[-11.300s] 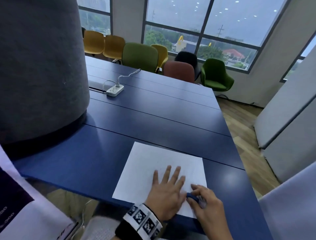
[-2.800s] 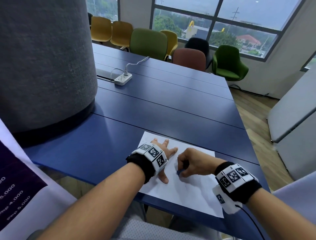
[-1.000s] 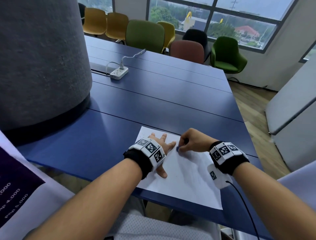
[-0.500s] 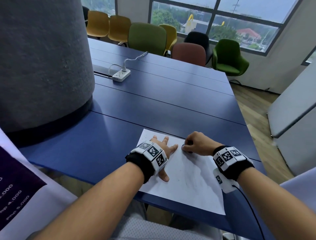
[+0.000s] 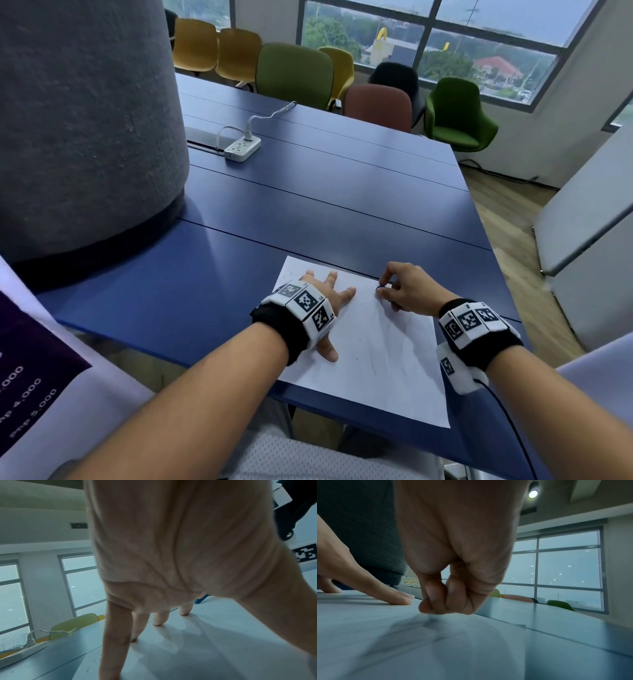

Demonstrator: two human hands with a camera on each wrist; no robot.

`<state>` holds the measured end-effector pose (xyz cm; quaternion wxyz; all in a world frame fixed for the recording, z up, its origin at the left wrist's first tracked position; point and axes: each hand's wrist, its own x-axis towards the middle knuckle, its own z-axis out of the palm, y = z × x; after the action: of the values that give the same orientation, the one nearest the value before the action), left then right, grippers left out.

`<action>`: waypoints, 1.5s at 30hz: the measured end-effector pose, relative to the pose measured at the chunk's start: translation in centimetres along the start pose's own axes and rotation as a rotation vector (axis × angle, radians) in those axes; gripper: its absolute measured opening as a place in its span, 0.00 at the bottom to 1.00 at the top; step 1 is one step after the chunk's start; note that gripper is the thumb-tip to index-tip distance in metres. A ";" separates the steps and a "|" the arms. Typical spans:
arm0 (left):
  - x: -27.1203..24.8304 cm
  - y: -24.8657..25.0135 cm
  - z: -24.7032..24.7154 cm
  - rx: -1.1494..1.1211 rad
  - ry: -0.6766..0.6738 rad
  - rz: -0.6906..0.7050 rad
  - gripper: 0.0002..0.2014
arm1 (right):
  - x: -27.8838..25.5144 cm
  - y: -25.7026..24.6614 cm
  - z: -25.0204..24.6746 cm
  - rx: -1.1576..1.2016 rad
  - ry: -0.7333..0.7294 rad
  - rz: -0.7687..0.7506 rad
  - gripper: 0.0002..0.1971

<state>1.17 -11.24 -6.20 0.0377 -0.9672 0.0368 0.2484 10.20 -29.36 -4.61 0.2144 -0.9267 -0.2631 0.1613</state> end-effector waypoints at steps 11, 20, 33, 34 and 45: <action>0.0 0.1 0.0 -0.003 0.003 -0.008 0.68 | -1.1 -0.4 0.6 -0.036 -0.125 -0.108 0.04; -0.3 0.1 -0.3 -0.006 -0.014 0.002 0.68 | -1.8 -0.7 0.8 -0.004 -0.216 -0.122 0.04; -0.8 0.4 -0.5 -0.001 -0.023 -0.004 0.67 | -2.2 -1.3 0.9 -0.114 -0.258 -0.140 0.05; -0.7 0.3 -0.5 0.002 -0.023 0.000 0.67 | -1.7 -1.2 0.8 -0.116 -0.187 -0.122 0.05; -0.6 0.4 -0.6 0.010 -0.028 -0.005 0.66 | -2.5 -1.3 1.1 -0.115 -0.127 -0.144 0.06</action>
<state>0.85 -11.66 -5.41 0.0439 -0.9635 0.0350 0.2616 7.16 -29.37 -4.47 0.1548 -0.9040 -0.3510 0.1885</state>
